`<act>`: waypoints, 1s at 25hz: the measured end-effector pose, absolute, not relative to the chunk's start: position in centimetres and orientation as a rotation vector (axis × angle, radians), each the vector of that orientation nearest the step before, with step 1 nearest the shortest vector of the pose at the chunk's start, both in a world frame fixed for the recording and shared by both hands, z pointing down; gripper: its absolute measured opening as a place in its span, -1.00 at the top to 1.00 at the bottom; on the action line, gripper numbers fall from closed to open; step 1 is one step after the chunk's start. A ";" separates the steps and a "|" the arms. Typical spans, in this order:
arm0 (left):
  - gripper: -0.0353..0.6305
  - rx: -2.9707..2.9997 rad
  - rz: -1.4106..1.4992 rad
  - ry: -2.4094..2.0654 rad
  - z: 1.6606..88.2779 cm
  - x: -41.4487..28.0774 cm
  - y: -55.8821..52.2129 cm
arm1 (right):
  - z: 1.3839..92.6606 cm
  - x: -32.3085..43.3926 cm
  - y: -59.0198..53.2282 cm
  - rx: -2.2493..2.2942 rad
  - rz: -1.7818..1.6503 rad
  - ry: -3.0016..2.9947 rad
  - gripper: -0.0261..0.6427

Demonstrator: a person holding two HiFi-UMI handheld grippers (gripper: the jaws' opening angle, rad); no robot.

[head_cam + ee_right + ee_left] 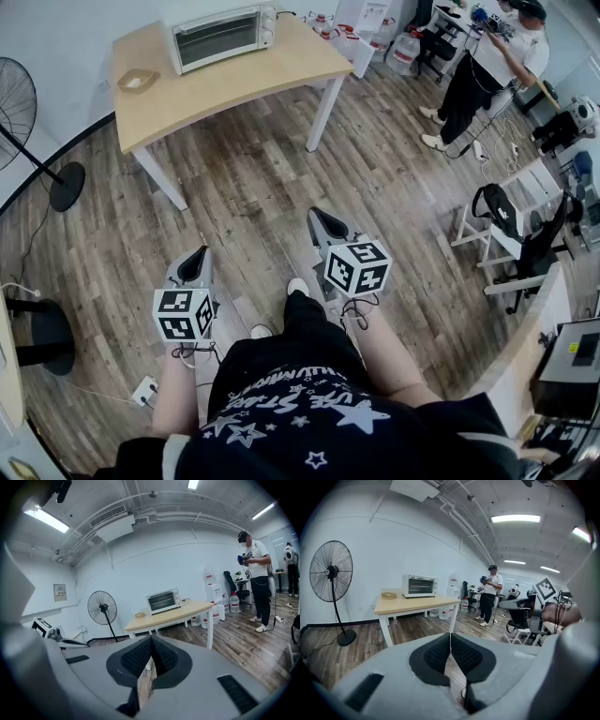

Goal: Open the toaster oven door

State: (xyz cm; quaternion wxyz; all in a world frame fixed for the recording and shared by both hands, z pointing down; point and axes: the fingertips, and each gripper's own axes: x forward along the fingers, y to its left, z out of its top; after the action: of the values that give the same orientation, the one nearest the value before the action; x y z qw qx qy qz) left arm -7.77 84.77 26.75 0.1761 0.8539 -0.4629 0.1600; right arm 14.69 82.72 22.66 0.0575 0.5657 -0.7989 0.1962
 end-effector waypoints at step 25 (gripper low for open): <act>0.82 2.395 0.449 -1.327 27.7 -11.0 84.5 | 22.4 13.9 81.6 1.839 0.656 -2.389 0.91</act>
State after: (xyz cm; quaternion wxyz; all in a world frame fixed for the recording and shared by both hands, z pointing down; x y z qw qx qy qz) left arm -11.02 84.48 27.69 0.1824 0.8487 -0.4703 0.1590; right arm 13.95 81.60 22.41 0.0281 0.5957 -0.7740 0.2126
